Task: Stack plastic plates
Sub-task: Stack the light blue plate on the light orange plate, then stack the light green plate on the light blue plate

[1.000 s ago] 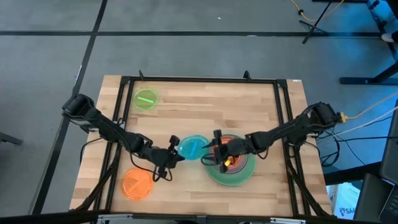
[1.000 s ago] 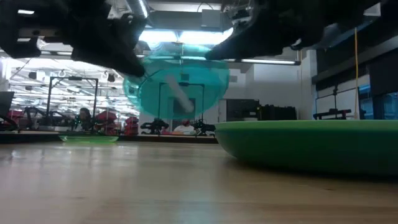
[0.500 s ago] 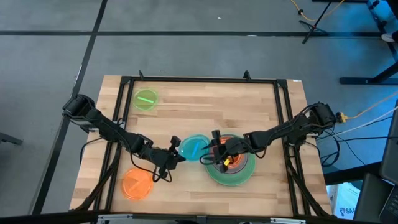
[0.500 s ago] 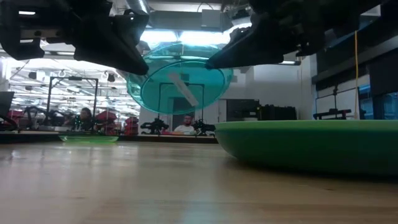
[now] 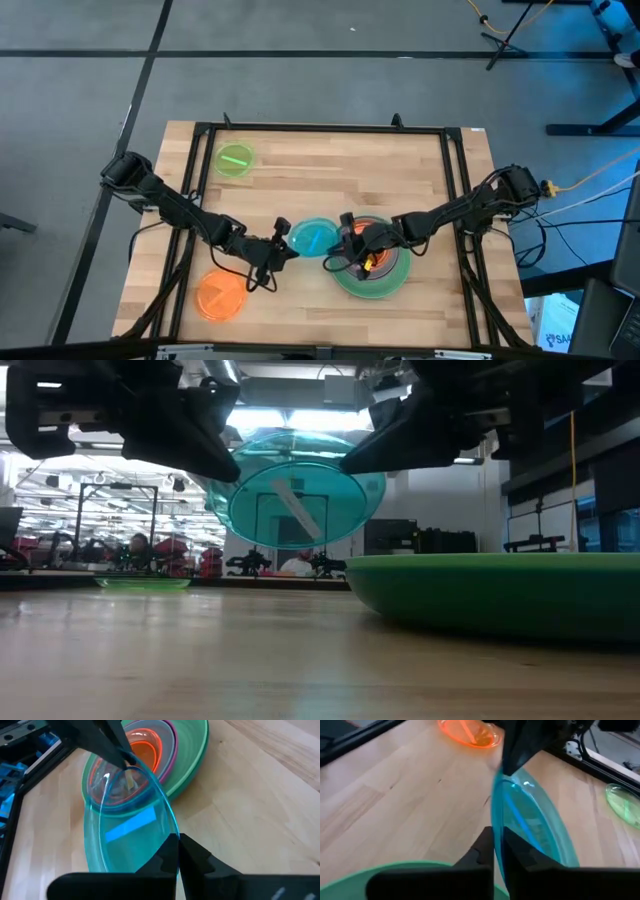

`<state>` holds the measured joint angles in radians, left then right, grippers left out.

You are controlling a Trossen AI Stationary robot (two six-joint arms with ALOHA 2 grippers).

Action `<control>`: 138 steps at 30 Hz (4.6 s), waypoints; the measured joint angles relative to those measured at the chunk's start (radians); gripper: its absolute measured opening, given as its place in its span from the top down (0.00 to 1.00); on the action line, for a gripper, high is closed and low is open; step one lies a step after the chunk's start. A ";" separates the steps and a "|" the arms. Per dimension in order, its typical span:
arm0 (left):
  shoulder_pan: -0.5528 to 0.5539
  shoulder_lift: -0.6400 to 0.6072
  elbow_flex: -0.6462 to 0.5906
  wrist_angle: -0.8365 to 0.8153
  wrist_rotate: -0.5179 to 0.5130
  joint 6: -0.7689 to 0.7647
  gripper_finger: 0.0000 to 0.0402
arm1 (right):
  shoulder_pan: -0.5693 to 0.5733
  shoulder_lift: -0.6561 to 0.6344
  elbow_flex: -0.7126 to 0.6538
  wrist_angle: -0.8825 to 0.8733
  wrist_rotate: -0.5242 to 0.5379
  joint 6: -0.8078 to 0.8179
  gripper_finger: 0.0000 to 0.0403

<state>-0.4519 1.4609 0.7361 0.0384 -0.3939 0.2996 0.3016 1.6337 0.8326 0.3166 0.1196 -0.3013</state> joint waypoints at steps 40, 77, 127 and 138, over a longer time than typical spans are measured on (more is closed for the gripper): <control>-0.113 -0.037 -0.002 -0.070 -0.292 -0.271 0.70 | 0.280 -0.289 -0.009 -0.694 0.229 0.535 0.99; 0.036 -0.065 0.001 -0.211 -0.400 -0.504 0.53 | 0.281 -0.178 0.114 -0.680 0.180 0.693 0.56; 0.974 0.116 -0.001 -0.667 -0.090 -0.577 0.53 | 0.281 -0.177 0.056 -0.657 0.292 0.663 0.56; 1.021 0.147 0.002 -0.636 -0.108 -0.526 0.69 | 0.281 -0.177 0.056 -0.655 0.292 0.664 0.56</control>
<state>0.5692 1.6083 0.7376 -0.5974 -0.5024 -0.2265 0.5823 1.4570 0.8883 -0.3382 0.4114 0.3622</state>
